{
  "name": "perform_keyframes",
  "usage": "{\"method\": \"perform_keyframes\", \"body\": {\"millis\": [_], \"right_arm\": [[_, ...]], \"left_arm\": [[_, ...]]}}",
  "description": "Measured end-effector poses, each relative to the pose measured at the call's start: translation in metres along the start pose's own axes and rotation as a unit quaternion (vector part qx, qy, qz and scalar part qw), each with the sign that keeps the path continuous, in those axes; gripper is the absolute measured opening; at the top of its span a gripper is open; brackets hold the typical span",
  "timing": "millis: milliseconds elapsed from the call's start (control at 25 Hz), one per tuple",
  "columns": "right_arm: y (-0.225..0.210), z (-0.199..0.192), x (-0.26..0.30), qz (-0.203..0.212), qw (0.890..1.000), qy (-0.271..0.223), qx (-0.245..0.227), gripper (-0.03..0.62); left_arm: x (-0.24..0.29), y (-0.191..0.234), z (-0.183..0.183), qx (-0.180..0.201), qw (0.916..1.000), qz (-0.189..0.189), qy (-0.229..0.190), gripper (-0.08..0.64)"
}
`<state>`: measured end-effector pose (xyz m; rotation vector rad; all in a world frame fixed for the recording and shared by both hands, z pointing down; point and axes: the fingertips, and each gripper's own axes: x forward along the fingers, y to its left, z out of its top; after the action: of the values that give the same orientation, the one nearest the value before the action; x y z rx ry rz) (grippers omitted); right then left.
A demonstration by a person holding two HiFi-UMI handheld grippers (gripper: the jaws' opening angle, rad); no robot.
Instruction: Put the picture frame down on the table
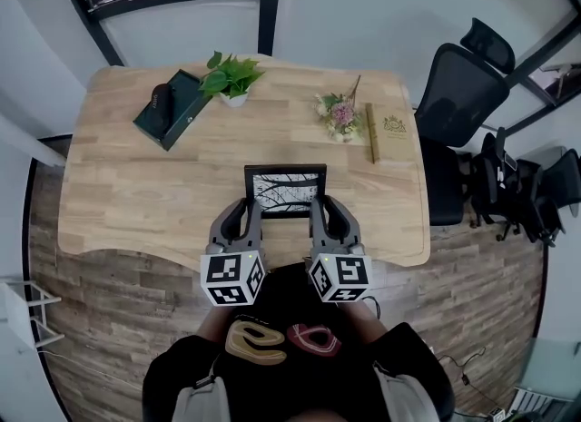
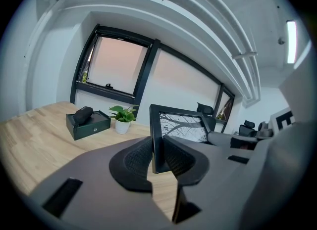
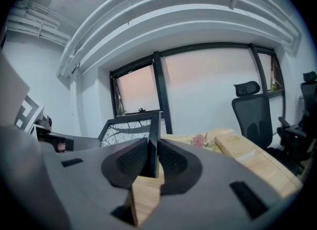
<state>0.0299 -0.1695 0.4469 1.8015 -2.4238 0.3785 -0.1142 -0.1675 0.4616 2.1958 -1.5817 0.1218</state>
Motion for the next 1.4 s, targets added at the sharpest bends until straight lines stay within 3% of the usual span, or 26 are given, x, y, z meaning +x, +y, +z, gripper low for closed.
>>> {"method": "perform_keyframes", "body": {"millis": [880, 1400], "right_arm": [[-0.022, -0.016, 0.045, 0.039, 0.996, 0.08, -0.01, 0.078], [-0.046, -0.032, 0.087, 0.036, 0.992, 0.118, 0.001, 0.078]], "left_arm": [[0.037, 0.007, -0.015, -0.037, 0.9969, 0.049, 0.049, 0.08], [0.086, 0.017, -0.022, -0.036, 0.9944, 0.064, 0.077, 0.08]]}}
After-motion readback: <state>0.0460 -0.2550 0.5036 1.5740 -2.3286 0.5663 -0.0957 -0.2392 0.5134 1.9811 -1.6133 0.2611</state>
